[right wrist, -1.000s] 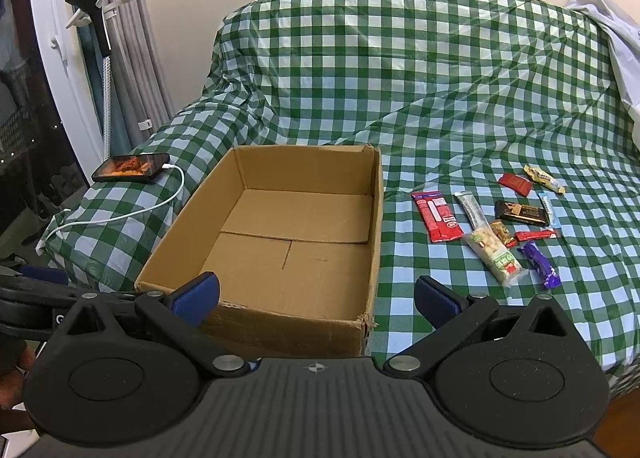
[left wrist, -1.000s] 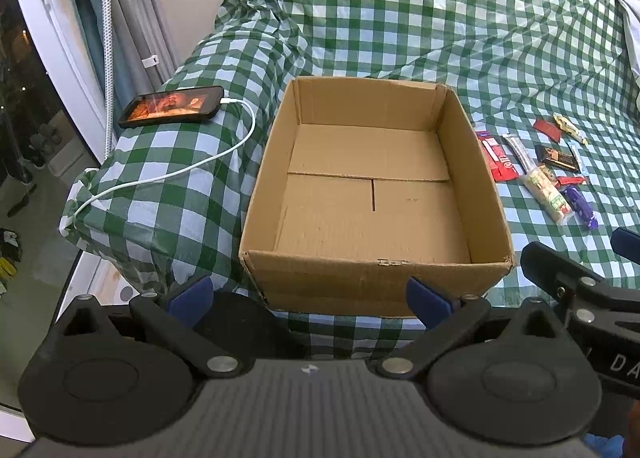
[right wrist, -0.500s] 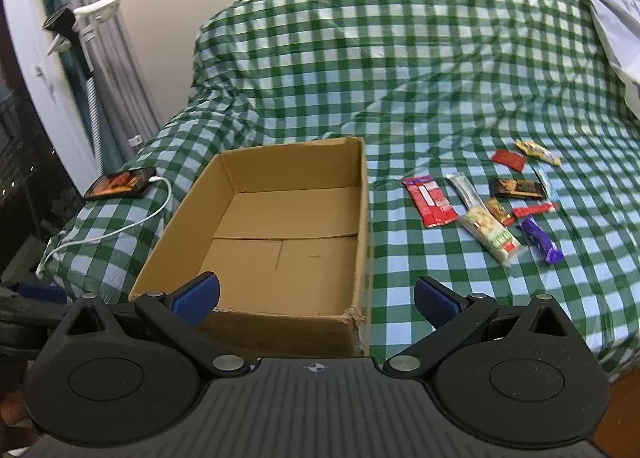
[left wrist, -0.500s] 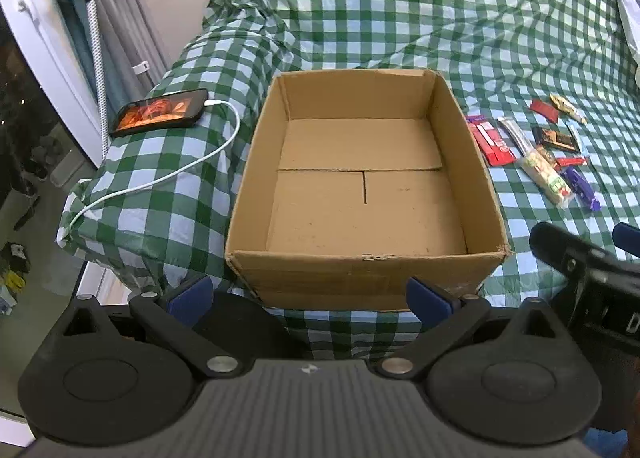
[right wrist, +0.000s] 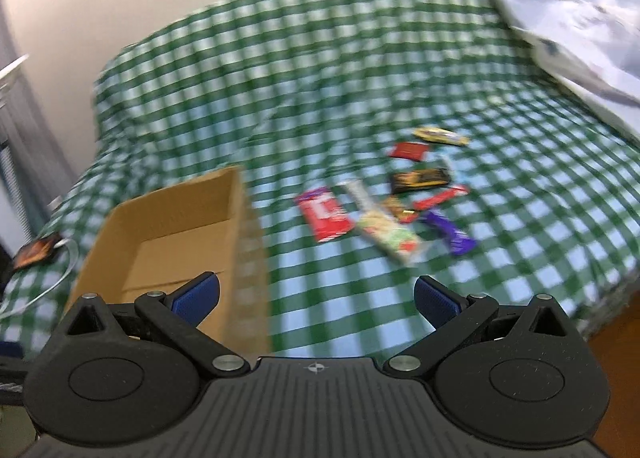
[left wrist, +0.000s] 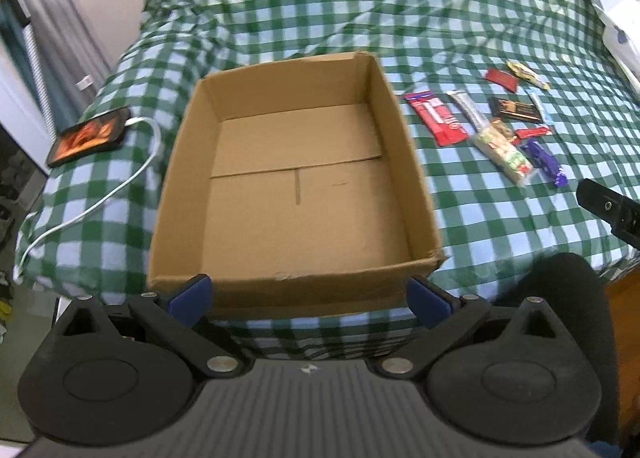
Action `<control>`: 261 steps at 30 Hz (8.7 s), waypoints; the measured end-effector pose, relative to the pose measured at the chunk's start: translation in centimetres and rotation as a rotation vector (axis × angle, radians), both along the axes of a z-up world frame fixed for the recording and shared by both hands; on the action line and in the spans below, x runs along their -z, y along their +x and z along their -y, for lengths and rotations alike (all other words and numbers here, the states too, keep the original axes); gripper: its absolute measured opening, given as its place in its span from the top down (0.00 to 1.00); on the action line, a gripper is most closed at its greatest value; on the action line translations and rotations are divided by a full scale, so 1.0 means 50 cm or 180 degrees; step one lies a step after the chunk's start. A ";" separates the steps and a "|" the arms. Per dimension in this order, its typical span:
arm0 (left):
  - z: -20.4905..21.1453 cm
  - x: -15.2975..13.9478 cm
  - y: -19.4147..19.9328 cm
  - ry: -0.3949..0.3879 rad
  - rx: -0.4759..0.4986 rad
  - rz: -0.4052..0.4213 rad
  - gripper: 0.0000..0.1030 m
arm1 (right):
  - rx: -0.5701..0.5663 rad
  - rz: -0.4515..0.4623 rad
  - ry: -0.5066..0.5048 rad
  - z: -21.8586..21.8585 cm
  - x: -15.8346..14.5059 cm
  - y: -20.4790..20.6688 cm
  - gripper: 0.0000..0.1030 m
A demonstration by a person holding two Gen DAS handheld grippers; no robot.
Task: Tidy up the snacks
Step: 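Grasp the clear puff bag with left tool while right tool grasps purple bar, then carry the puff bag and purple bar over the box with both tools, then open both tools to drop the puff bag and purple bar into box, then lift both tools back from the box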
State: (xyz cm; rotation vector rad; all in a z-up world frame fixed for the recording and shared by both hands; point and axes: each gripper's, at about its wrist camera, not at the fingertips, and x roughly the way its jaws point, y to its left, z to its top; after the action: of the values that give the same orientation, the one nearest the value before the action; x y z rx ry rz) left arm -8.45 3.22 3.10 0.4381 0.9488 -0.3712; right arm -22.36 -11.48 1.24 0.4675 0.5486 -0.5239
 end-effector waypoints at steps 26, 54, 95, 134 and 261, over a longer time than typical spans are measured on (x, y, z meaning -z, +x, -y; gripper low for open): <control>0.512 0.189 0.155 -0.0003 0.0142 -0.0471 0.00 | 0.0395 -0.0839 0.0197 0.432 0.257 0.097 0.00; 0.677 0.446 0.292 0.0148 0.0138 -0.1255 0.00 | -0.0385 -0.1000 -0.0392 0.531 0.413 0.222 0.00; 0.143 0.011 0.085 -0.0574 0.0071 -0.0384 0.61 | -0.0697 0.0037 -0.0252 0.178 0.060 0.075 0.78; -0.263 -0.045 0.017 -0.1087 -0.0447 -0.0203 0.61 | -0.1332 0.0048 0.0143 -0.178 -0.068 0.044 0.78; -0.225 -0.116 -0.104 -0.0670 -0.0466 0.0607 0.00 | -0.1215 0.0184 -0.0435 -0.271 -0.124 0.007 0.01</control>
State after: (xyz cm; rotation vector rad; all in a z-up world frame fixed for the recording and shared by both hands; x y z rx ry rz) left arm -13.66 14.48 8.90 0.2059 0.7420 -0.2868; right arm -22.03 2.10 7.46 0.2378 0.5272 -0.1798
